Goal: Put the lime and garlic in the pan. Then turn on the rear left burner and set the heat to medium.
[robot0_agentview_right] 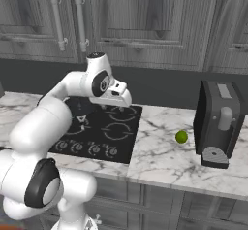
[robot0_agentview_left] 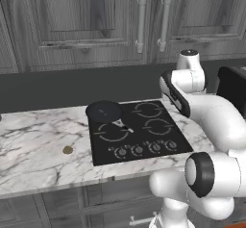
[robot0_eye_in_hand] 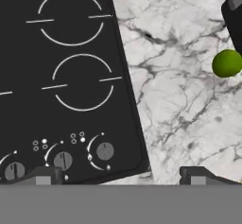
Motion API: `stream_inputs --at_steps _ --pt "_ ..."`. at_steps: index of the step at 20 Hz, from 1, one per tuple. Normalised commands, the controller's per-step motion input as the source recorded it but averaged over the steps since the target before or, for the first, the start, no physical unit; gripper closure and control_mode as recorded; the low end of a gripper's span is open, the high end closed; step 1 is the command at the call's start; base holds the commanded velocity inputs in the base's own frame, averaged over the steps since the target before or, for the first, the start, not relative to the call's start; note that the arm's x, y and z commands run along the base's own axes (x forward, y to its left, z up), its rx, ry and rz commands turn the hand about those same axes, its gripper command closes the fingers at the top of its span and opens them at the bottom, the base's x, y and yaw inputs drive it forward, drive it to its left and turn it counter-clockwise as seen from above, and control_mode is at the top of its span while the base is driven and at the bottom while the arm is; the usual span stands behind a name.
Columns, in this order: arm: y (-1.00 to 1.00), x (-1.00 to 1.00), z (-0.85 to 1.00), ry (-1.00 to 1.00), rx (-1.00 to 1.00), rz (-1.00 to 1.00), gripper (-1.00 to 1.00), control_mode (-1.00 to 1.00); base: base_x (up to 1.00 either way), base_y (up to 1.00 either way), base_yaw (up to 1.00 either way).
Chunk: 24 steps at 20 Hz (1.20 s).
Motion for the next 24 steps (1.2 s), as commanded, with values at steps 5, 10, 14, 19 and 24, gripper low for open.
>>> stream_inputs --at_steps 5,10,14,19,24 --pt "-1.0 0.18 -0.04 -0.01 0.0 0.17 -1.0 -1.0 0.0 0.0 0.0" --pt "-0.88 0.12 -0.02 0.0 0.0 0.26 -1.0 -1.0 0.0 0.0 0.0" --pt "-0.68 0.0 0.0 0.0 0.0 0.22 -1.0 -1.0 0.0 0.0 0.0" --pt "-0.58 0.0 -0.05 0.0 0.0 0.18 -1.0 -1.0 0.0 0.0 0.0" --pt "-0.36 0.0 -0.16 0.0 0.0 0.15 -1.0 -1.0 0.0 0.0 0.0"
